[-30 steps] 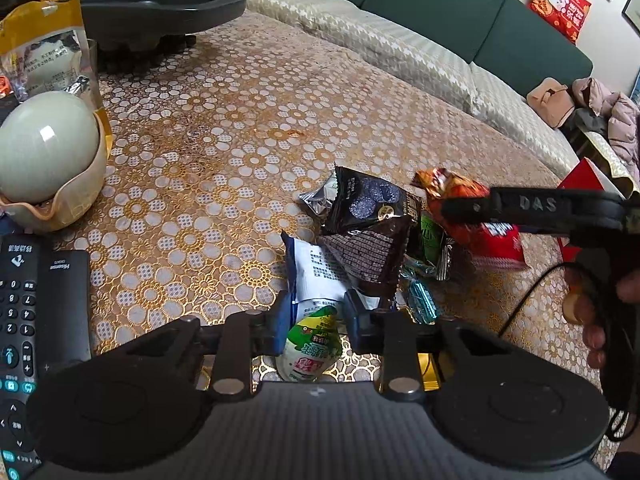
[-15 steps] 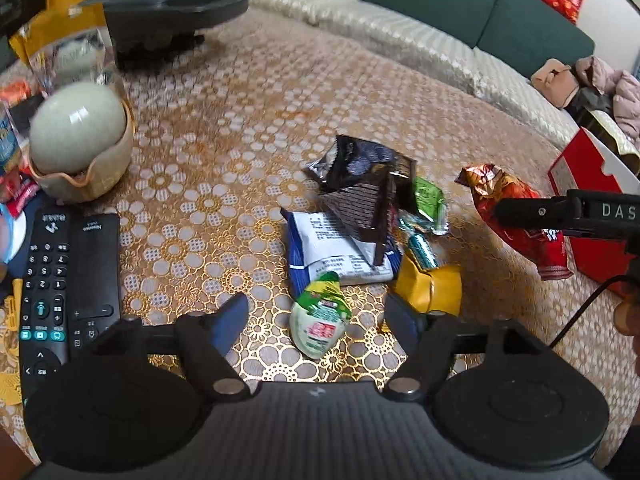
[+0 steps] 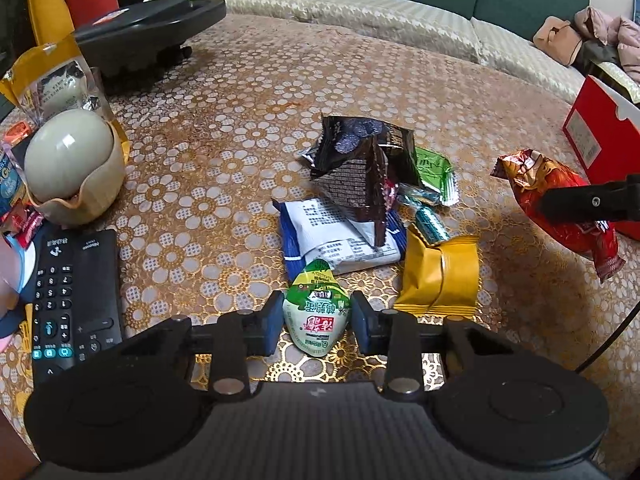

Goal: Organize snacks
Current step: 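Lift both held snacks and carry them toward the red box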

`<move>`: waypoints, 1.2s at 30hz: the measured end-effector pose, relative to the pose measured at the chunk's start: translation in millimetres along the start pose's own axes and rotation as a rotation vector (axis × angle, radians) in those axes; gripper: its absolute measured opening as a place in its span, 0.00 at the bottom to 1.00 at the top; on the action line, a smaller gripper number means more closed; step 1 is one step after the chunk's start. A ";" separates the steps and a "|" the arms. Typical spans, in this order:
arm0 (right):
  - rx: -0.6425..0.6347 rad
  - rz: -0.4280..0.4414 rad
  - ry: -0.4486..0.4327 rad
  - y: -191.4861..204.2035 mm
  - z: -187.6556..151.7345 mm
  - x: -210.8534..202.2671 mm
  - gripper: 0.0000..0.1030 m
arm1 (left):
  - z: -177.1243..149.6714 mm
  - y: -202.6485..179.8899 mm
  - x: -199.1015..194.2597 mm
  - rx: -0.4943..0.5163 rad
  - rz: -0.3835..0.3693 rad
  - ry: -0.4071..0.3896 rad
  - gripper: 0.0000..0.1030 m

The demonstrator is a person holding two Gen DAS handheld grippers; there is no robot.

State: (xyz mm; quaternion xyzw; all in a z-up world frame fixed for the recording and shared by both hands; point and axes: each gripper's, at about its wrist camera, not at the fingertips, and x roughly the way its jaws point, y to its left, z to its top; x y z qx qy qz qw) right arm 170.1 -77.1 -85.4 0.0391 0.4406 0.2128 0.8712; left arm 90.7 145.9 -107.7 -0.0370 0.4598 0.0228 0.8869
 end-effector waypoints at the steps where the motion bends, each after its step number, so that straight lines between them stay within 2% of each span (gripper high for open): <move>1: 0.000 -0.001 -0.003 -0.9 -0.1 -1.9 0.71 | -0.1 -0.5 -0.2 -0.001 -0.002 0.001 0.33; 9: 0.005 -0.016 -0.038 -10.4 -2.1 -29.8 0.71 | 8.3 -12.3 -23.5 -0.033 -0.035 -0.016 0.33; 17: 0.018 -0.039 -0.110 -32.3 -0.5 -76.7 0.71 | 28.2 -52.9 -61.3 0.008 -0.085 -0.082 0.33; 25: 0.030 -0.101 -0.195 -72.7 2.4 -128.2 0.71 | 56.1 -120.6 -87.1 0.089 -0.158 -0.139 0.33; 36: 0.083 -0.244 -0.253 -158.3 5.6 -170.6 0.71 | 96.3 -237.2 -84.9 0.228 -0.260 -0.157 0.33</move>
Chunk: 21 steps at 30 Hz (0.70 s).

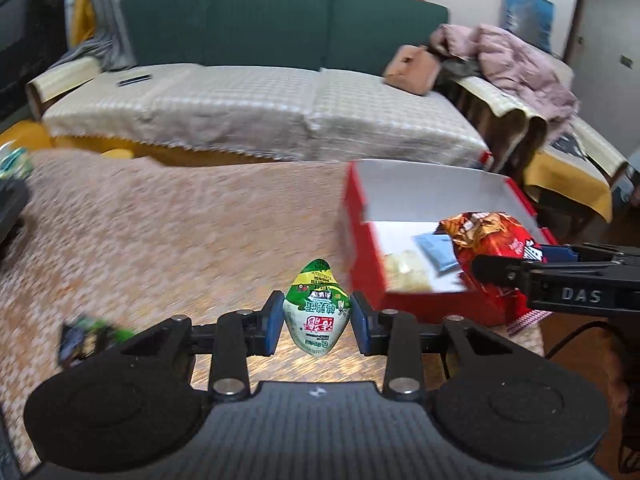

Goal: Organize snacks
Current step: 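Lift both held snacks and carry them toward the red box, then lower both snacks into the red box and open both tools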

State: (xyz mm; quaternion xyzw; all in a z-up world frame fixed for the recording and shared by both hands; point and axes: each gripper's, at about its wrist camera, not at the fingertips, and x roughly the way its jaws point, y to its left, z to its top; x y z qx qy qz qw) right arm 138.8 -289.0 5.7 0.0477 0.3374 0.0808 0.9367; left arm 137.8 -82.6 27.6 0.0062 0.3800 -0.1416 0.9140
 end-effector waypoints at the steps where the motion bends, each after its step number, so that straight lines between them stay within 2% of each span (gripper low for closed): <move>1: 0.003 -0.013 -0.002 -8.0 1.7 0.8 0.71 | 4.9 -9.3 5.4 0.015 -0.008 0.002 0.33; 10: 0.005 -0.135 0.014 -67.9 17.2 25.2 0.71 | 39.5 -76.6 60.3 0.108 -0.077 0.056 0.33; 21: -0.010 -0.179 0.122 -95.6 15.4 75.5 0.71 | 43.8 -120.6 132.8 0.209 -0.061 0.178 0.33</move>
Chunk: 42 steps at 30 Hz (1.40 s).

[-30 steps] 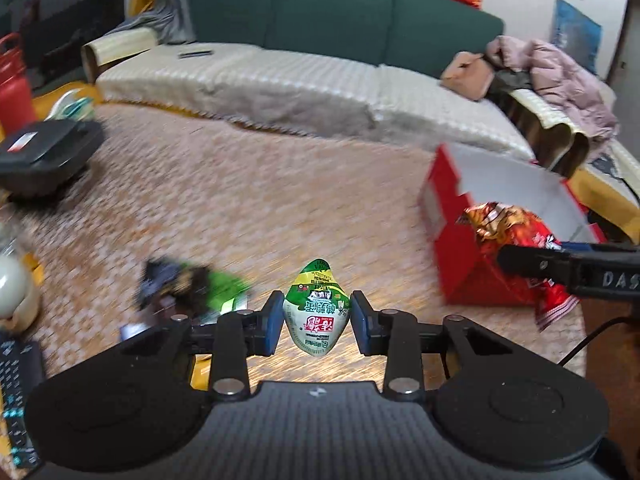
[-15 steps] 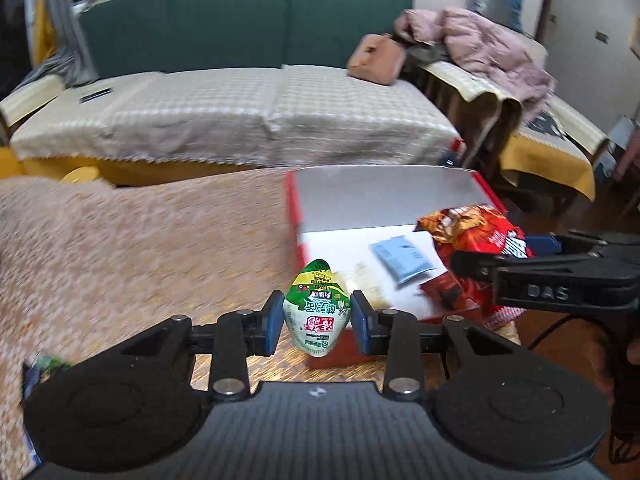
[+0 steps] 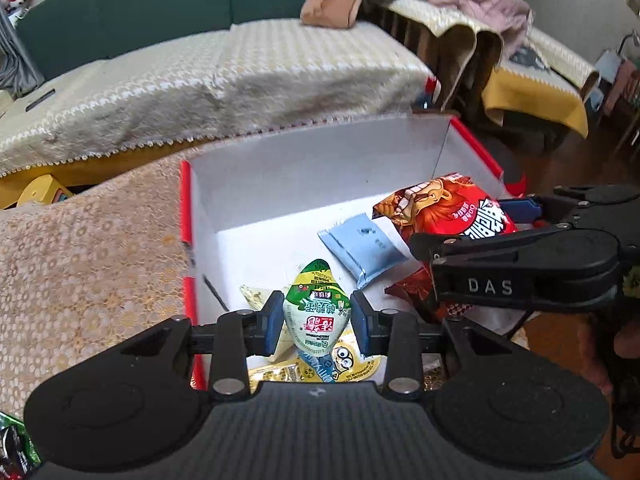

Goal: Organize snacks
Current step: 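Lower both snacks into the red box and open both tools, then withdraw both tools from the box back toward the snack pile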

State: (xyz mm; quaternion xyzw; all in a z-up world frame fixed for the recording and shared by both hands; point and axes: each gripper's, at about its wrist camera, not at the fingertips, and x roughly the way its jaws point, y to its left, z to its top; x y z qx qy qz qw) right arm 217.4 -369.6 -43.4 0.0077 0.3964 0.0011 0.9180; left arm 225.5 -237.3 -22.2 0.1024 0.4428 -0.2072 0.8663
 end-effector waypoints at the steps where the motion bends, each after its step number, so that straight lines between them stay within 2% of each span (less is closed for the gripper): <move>1: -0.008 -0.003 0.006 1.4 -1.8 3.0 0.71 | -1.1 0.2 4.4 0.001 0.003 0.011 0.33; 10: -0.038 -0.029 0.042 2.6 -6.6 17.2 0.71 | -6.3 -4.4 31.8 0.009 -0.001 0.078 0.34; 15: -0.049 -0.034 0.041 2.5 -11.1 17.7 0.72 | -10.2 -1.1 32.6 -0.013 -0.013 0.080 0.35; 17: -0.040 -0.028 0.038 2.2 -10.8 15.4 0.72 | -11.2 0.5 29.4 -0.019 -0.014 0.078 0.44; 19: -0.035 -0.030 0.032 1.4 -10.0 12.1 0.75 | -12.9 1.5 23.2 -0.023 -0.025 0.068 0.50; 26: -0.028 -0.004 -0.005 1.9 -11.5 -11.8 0.79 | -16.3 4.1 -4.5 -0.035 -0.037 0.021 0.57; 33: -0.002 0.031 -0.044 4.1 -13.3 -43.3 0.84 | -21.0 9.6 -40.7 -0.047 -0.035 -0.038 0.59; 37: -0.002 0.066 -0.071 11.6 -15.7 -63.7 0.85 | -25.9 16.4 -66.7 -0.062 -0.034 -0.084 0.65; 42: 0.006 0.107 -0.098 21.7 -19.1 -86.0 0.86 | -38.0 24.4 -95.6 -0.078 -0.022 -0.127 0.68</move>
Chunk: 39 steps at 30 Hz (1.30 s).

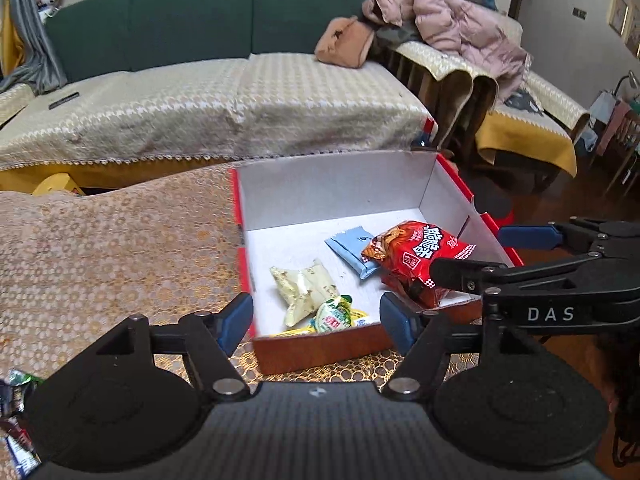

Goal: Organize snacks
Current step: 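Withdraw both tools from the box back toward the snack pile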

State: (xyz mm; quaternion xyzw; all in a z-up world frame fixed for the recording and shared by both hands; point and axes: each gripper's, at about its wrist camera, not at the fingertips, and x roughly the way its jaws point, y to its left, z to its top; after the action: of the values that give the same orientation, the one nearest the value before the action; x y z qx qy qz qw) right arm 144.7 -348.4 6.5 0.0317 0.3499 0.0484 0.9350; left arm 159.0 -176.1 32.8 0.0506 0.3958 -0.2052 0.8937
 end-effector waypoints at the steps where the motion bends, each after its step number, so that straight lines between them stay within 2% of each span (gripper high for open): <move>1: 0.001 0.008 -0.003 2.9 -0.8 -3.3 0.86 | -2.3 2.0 -5.5 -0.002 0.003 -0.007 0.68; 11: -0.027 0.125 -0.017 52.2 -18.5 -22.5 0.95 | -46.8 42.2 -60.0 -0.079 0.057 -0.056 0.75; 20: -0.081 0.227 0.009 109.8 -36.8 -21.2 1.00 | -99.0 94.1 -97.9 -0.175 0.158 -0.098 0.85; 34: -0.187 0.290 0.112 214.0 -66.6 15.3 1.00 | -157.5 214.7 -118.4 -0.382 0.326 -0.075 0.86; 39: -0.240 0.299 0.144 255.9 -74.4 39.9 0.99 | -175.0 241.7 -114.4 -0.430 0.377 -0.055 0.86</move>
State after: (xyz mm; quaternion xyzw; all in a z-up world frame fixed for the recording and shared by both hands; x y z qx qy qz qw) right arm 108.2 -87.8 -51.7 -0.0322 0.3990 0.2302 0.8870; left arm 68.3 125.6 -20.6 -0.0730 0.3895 0.0517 0.9167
